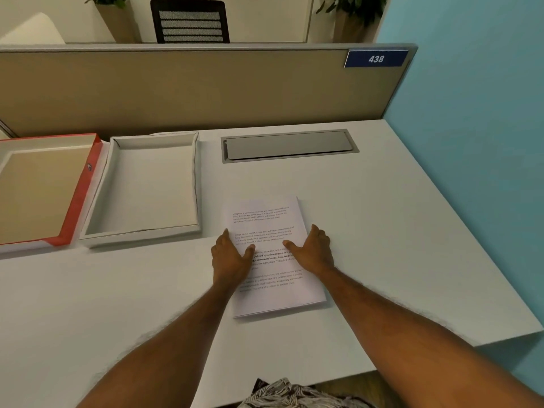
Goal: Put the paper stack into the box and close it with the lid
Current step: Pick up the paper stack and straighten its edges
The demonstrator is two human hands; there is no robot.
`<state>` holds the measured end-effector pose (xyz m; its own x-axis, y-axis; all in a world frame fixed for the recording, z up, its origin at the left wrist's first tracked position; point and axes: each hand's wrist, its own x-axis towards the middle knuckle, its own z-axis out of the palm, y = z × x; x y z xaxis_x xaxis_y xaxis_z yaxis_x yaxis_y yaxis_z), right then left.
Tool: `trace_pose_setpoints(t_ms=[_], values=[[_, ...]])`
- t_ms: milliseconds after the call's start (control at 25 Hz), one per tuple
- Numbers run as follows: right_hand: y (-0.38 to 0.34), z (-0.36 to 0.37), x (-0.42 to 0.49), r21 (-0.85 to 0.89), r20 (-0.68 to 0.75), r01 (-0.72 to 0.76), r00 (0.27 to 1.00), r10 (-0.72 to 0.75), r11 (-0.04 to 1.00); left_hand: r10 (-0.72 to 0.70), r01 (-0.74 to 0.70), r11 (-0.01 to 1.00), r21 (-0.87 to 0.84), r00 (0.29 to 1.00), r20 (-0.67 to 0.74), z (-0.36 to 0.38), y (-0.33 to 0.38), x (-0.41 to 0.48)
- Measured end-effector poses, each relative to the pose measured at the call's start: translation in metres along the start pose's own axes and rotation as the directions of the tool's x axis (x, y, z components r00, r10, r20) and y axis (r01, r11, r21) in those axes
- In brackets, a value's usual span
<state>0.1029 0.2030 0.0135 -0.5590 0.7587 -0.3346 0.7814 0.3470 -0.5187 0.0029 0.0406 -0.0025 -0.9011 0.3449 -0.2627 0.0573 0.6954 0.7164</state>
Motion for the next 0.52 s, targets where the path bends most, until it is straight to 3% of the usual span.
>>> trace_pose_setpoints(t_ms=[200, 360, 520], values=[[-0.011, 0.006, 0.007, -0.013, 0.014, -0.054, 0.998, 0.054, 0.998, -0.067, 0.064, 0.996, -0.063, 0.997, -0.042, 0.004, 0.003, 0.008], [-0.014, -0.005, 0.026, 0.107, 0.079, -0.202, 0.978, 0.194, 0.973, -0.184, 0.185, 0.945, -0.270, 0.983, 0.027, -0.010, 0.001, 0.028], [-0.009, -0.014, 0.040, 0.284, 0.168, -0.258, 0.962, 0.217, 0.923, -0.187, 0.197, 0.960, -0.199, 0.980, 0.069, -0.017, -0.001, 0.034]])
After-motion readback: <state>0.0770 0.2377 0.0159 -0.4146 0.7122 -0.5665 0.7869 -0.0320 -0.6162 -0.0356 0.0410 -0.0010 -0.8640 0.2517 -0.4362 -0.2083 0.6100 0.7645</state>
